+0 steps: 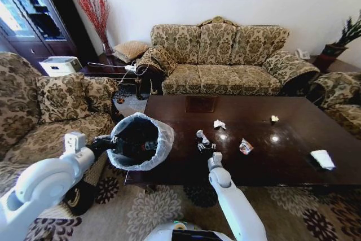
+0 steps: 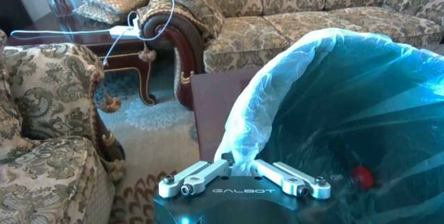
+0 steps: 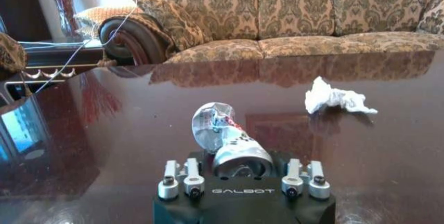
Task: Move to the front of the table and place the trash on the table into the trash bin.
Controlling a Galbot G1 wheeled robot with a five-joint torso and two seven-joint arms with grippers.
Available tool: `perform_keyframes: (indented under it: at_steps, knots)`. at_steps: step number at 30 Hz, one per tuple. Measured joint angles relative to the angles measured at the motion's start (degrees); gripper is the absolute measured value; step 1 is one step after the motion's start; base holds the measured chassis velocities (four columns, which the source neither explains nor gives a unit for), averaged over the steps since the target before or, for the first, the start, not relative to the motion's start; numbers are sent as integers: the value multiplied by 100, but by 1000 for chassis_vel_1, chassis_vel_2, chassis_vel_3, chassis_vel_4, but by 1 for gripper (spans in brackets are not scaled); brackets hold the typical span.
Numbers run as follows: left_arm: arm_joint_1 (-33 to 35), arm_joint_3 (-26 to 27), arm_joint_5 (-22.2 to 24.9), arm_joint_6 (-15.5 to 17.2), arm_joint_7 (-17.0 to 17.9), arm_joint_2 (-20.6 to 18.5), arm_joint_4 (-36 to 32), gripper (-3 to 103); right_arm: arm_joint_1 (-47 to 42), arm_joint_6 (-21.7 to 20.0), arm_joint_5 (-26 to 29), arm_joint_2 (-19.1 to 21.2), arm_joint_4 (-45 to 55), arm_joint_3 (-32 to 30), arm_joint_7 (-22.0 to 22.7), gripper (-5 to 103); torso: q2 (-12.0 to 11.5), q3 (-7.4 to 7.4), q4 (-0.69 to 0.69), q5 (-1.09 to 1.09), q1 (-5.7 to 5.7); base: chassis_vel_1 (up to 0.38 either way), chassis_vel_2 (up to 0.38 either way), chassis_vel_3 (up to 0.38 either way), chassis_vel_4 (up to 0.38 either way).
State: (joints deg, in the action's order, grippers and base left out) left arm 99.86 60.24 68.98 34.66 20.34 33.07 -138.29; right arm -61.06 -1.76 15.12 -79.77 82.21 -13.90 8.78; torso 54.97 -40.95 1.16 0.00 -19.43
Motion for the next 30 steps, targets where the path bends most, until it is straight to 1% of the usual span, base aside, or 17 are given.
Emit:
perform_keyframes:
  at_steps: [1, 5, 9, 12, 14, 15, 16, 17, 18, 19, 20, 22, 23, 24, 26, 27, 30]
  knots:
    - [-1, -5, -11, -5, -3, 4, 8, 0, -5, -13, 15, 9, 10, -1, 0, 56, 0, 0, 0, 0, 0, 0, 0, 0, 0]
    - [3, -6, -27, -10, -7, 1, 3, 0, -43, -79, 41, 73, 92, -1, -3, 47, 0, 0, 0, -1, 0, 0, 0, 0, 0]
    - [4, 1, -29, -11, -10, -23, 0, 0, -111, -116, 116, 114, 245, -34, 5, 47, 0, 0, 0, 1, 0, 0, 0, 0, 0]
    - [16, 12, -40, -11, -10, -34, -10, 0, -224, 7, 81, 145, 495, -80, -22, 47, 0, 0, 0, 0, 0, 0, 0, 0, 0]
    - [52, 37, -55, -10, -8, -62, -11, 0, -389, 213, 73, 176, 941, -109, -124, 47, 0, 0, 0, 0, 0, 0, 0, 0, 0]
    - [83, 61, -55, -10, -9, -119, 8, 0, -526, 352, 78, 211, 1429, -117, -231, 47, 0, 0, 0, 0, 0, 0, 0, 0, 0]
    - [83, 61, -55, -10, -9, -119, 8, 0, -526, 352, 78, 211, 1429, -117, -231, 47, 0, 0, 0, 0, 0, 0, 0, 0, 0]
    - [93, 65, -49, -10, -9, -169, 37, 0, -601, 363, 95, 237, 1761, -113, -276, 47, 0, 0, 0, 0, 0, 0, 0, 0, 0]
    - [96, 64, -34, -9, -4, -237, 82, 0, -673, 317, 164, 273, 2162, -84, -308, 47, 0, 0, 0, 0, 0, 0, 0, 0, 0]
    - [69, 27, 29, 7, 18, -403, 180, 0, -762, 120, 423, 357, 3010, 60, -334, 47, 0, 0, 0, -1, 0, 0, 0, 0, 0]
    - [69, 27, 29, 7, 18, -403, 180, 0, -762, 120, 423, 357, 3010, 60, -334, 47, 0, 0, 0, -1, 0, 0, 0, 0, 0]
    - [-14, -33, 169, 41, 49, -644, 291, 0, -762, -169, 681, 454, 4007, 319, -421, 47, 0, 0, 0, -3, 0, 0, 0, 0, 0]
    - [-14, -33, 169, 41, 49, -644, 291, 0, -762, -169, 681, 454, 4007, 319, -421, 47, 0, 0, 0, -3, 0, 0, 0, 0, 0]
    - [-51, -51, 218, 48, 70, -761, 338, 0, -747, -249, 704, 499, 4484, 456, -555, 47, 0, 1, 0, -2, 0, 0, 0, 0, 0]
    - [-80, -60, 276, 55, 97, -870, 335, 0, -849, -221, 716, 585, 5038, 672, -804, 47, 0, 0, 0, 0, 0, 0, 0, 0, 0]
    - [-80, -60, 276, 55, 97, -870, 335, 0, -849, -221, 716, 585, 5038, 672, -804, 47, 0, 0, 0, 0, 0, 0, 0, 0, 0]
    - [-66, -43, 340, 84, 137, -841, 184, 0, -1038, -238, 826, 709, 5462, 1036, -1133, 47, 1, 1, -1, 0, 1, 0, 0, 0, 0]
